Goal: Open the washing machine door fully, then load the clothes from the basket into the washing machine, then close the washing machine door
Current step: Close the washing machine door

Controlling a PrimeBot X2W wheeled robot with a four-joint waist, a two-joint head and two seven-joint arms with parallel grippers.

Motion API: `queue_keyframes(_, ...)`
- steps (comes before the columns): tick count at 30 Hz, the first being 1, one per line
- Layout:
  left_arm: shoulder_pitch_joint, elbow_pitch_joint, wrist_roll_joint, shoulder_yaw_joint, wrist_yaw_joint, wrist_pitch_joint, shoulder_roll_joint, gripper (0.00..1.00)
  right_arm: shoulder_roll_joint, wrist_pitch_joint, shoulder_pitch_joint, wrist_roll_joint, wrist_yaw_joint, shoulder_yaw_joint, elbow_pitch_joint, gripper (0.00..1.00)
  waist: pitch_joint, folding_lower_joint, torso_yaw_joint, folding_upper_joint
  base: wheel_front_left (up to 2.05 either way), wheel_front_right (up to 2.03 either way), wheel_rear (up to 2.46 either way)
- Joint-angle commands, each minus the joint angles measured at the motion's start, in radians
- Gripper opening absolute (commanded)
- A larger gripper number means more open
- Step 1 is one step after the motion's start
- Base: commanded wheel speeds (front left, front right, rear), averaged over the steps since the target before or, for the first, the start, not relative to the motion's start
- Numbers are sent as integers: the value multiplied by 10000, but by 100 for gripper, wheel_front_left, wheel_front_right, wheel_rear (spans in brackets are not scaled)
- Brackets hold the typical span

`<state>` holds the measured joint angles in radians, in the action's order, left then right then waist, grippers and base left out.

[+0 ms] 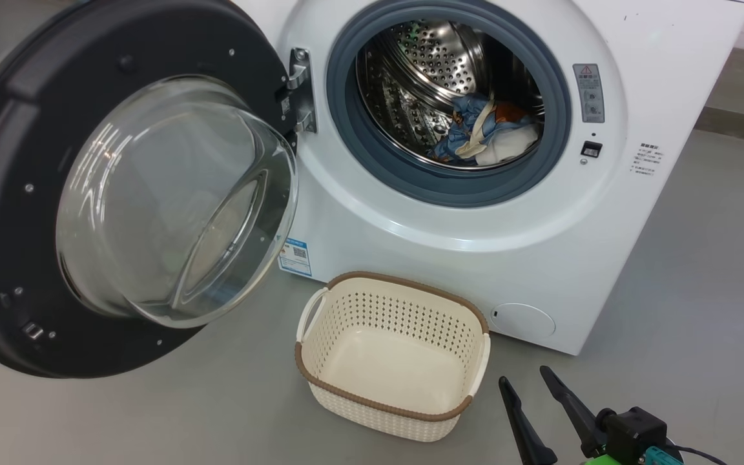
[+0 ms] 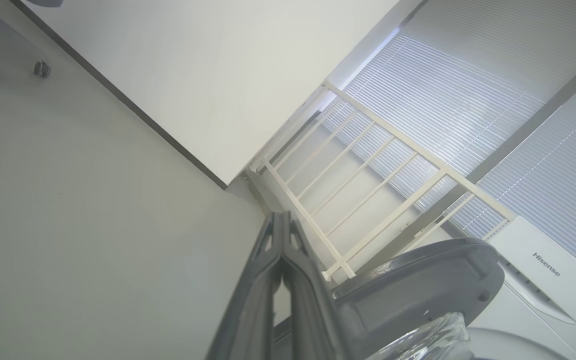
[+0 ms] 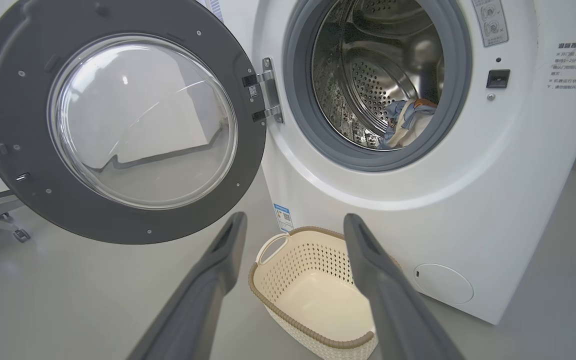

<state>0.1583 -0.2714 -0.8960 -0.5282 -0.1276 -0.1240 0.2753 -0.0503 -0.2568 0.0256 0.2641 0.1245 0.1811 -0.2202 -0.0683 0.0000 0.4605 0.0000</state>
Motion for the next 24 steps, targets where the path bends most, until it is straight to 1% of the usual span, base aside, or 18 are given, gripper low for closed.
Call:
queue_keyframes(1, 701, -41, -519, -467, -28, 276, 649, 0, 1, -49, -181, 93, 62, 224, 269, 100, 40, 0, -71, 0, 0, 0, 0)
queue_keyframes(5, 1527, -1154, -2222, -934, -29, 1384, 1168, 0, 1, -49, -196, 71, 62, 202, 250, 100, 115, 0, -185, 0, 0, 0, 0)
queue_keyframes(6, 1922, -1791, -2836, -1218, -29, 1746, 1476, 0, 1, -49, -214, 49, 62, 223, 234, 100, 166, 0, -255, 0, 0, 0, 0)
queue_keyframes(10, 2775, -3129, -4014, -1794, -29, 2439, 1951, 0, 1, -49, -266, -17, 62, 240, 182, 100, 263, 0, -408, 0, 0, 0, 0)
queue_keyframes(13, 3217, -4015, -4526, -2080, 48, 2820, 2272, 0, 1, -49, -317, -97, 62, 260, 140, 100, 338, 0, -556, 0, 0, 0, 0)
queue_keyframes(17, 3608, -4943, -4887, -2278, 206, 3201, 2638, 0, 1, -49, -388, -213, 62, 268, 93, 100, 431, 0, -791, 0, 0, 0, 0)
queue_keyframes(22, 3874, -5649, -5063, -2270, 189, 3614, 2921, 0, 1, -49, -436, -317, 62, 260, 54, 100, 515, 0, -1064, 0, 0, 0, 0)
queue_keyframes(24, 3906, -5742, -5107, -2256, 164, 3726, 2938, 0, 1, -49, -449, -331, 62, 268, 50, 100, 536, 0, -1118, 0, 0, 0, 0)
